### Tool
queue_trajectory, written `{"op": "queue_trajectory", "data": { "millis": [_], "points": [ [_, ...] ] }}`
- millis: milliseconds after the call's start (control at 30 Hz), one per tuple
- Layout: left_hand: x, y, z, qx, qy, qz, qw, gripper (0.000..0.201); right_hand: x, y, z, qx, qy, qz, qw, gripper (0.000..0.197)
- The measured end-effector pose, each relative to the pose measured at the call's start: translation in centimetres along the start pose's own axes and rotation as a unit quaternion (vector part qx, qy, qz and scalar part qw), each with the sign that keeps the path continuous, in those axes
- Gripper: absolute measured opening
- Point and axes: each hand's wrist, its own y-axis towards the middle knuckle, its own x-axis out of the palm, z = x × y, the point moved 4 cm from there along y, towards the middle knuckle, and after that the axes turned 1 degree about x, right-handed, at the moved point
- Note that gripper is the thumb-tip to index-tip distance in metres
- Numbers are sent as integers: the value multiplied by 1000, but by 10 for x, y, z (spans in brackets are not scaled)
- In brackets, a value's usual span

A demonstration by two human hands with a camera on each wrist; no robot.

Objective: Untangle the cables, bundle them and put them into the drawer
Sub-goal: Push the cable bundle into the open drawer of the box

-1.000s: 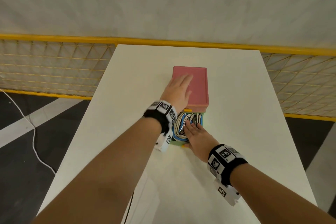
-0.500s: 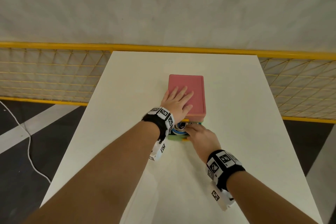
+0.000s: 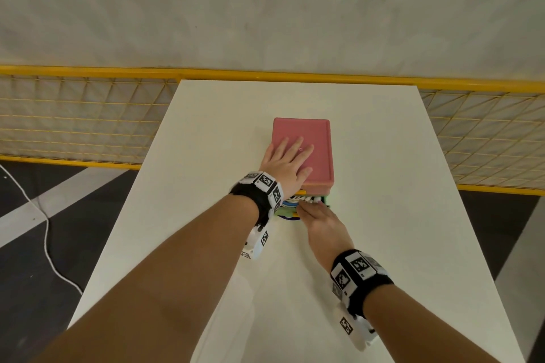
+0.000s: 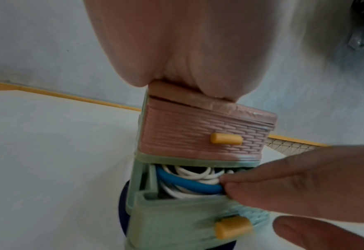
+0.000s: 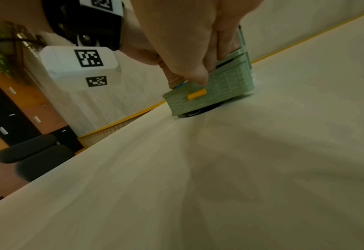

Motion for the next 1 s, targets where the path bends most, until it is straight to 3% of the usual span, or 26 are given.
{"op": "queue_trajectory", "data": {
  "millis": [167, 267, 367, 433, 500, 533, 600, 633, 767, 1000],
  "points": [
    [0, -1, -1, -4, -8, -4, 1000, 54, 1, 8, -5, 38, 44, -59, 997, 60],
    [0, -1, 1, -1, -8, -1, 1000, 54, -5, 6, 2, 58, 117, -60, 990, 54],
    [1, -1, 0, 0, -3, 0, 1000, 54, -15, -4, 21, 106, 174, 82, 976, 39],
    [1, 0, 0, 2, -4, -1, 1000, 54, -9, -12, 39, 214, 221, 120, 944, 66],
    [0, 0, 0, 2, -5, -1, 1000, 54, 7, -9, 51, 312, 326, 61, 890, 106],
    [0, 0, 0, 2, -6, -1, 1000, 54, 13, -4, 51, 319, 387, 32, 865, 113],
    [0, 0, 0, 1, -7, 3, 1000, 54, 22, 9, 51, 292, 501, 13, 815, 96],
    [1, 0, 0, 1, -7, 5, 1000, 54, 24, 14, 53, 298, 508, 17, 808, 82],
    [1, 1, 0, -2, -6, 13, 1000, 54, 26, 25, 72, 355, 371, 22, 858, 57],
    [1, 0, 1, -8, -12, 6, 1000, 54, 18, 27, 69, 324, 372, 6, 870, 58]
  ]
}}
